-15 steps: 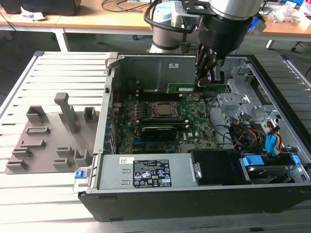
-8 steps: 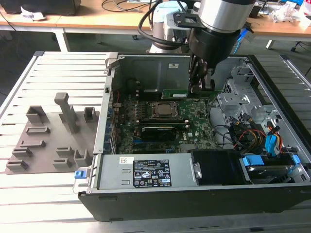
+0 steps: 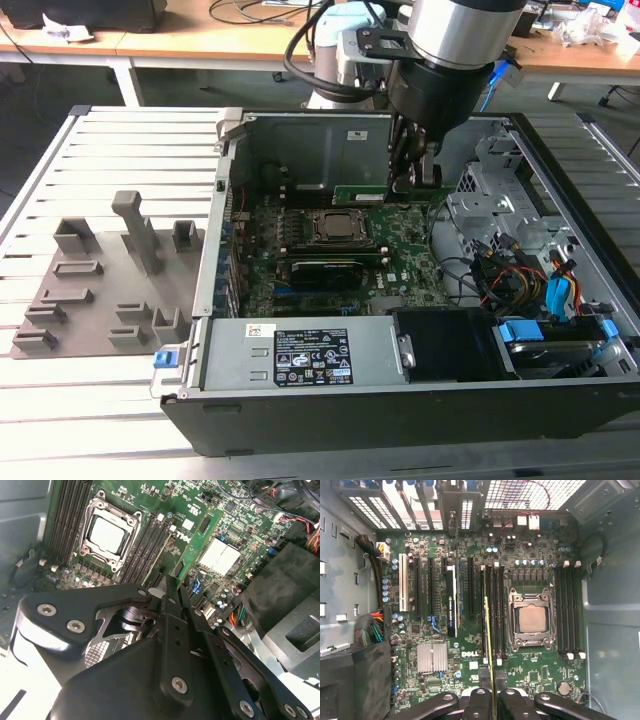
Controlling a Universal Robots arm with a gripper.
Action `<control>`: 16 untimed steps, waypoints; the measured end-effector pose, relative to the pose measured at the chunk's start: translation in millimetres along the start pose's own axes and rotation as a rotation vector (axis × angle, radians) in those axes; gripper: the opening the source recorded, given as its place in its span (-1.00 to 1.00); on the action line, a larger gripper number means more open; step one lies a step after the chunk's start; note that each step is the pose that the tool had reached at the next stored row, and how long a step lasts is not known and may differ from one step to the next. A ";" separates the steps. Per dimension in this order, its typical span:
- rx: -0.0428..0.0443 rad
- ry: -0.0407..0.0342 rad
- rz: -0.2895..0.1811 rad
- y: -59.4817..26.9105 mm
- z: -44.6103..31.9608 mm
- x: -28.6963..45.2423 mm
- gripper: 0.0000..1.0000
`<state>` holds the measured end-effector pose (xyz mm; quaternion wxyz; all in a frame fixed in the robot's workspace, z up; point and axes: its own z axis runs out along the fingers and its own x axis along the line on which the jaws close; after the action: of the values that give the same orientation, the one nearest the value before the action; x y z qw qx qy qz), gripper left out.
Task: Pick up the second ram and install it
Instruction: 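Insert the second ram into the second slot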
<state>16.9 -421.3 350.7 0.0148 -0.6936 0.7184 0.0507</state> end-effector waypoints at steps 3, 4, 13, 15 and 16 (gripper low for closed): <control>0.0000 -0.0003 0.000 0.4 0.8 0.0 -0.73; 0.0000 -0.0002 0.000 0.6 1.1 0.0 -0.73; 0.0000 -0.0001 0.000 0.9 12.4 1.1 -0.73; 0.0000 0.0000 0.000 0.7 15.1 1.3 -0.73; 0.0000 0.0000 0.000 0.7 15.9 1.4 -0.73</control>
<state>15.4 -421.2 334.7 0.0148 -0.6937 0.7184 0.0508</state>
